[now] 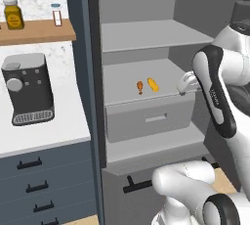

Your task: Place one corn and one chicken drumstick in each tupperware on the nearby counter, to pack two identical lunches.

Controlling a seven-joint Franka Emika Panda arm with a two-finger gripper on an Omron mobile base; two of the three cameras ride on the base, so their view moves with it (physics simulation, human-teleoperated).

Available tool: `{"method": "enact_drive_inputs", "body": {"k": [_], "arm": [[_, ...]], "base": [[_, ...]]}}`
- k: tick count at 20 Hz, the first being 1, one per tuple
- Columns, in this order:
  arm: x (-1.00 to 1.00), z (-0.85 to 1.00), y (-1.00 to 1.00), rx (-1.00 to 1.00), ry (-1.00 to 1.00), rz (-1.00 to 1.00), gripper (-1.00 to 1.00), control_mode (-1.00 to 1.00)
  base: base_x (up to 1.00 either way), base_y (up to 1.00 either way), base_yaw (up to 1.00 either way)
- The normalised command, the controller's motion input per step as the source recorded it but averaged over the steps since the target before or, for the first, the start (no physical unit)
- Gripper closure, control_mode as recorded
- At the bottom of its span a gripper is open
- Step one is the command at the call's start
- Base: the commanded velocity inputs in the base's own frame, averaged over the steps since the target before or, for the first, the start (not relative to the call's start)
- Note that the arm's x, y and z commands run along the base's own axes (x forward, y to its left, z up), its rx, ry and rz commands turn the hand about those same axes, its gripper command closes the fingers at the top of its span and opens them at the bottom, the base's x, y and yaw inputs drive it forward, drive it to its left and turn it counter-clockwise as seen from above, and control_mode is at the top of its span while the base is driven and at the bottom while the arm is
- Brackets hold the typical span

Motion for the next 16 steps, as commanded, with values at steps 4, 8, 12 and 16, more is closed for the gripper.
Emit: {"method": "enact_drive_inputs", "body": {"k": [4, 8, 12, 16], "arm": [[0.86, -0.12, -0.20, -0.04, 0.00, 0.00, -1.00, -1.00], [0.78, -0.33, -0.01, -0.05, 0.00, -0.11, -1.00, -1.00], [0.53, -0.49, 0.00, 0.00, 0.00, -0.03, -1.00, -1.00], [0.49, -0.37, -0.03, 0.00, -0.01, 0.00, -1.00, -1.00]], "base": [[0.00, 0.00, 0.00], [0.00, 0.00, 0.00], [0.00, 0.00, 0.00], [0.00, 0.00, 0.00]]}}
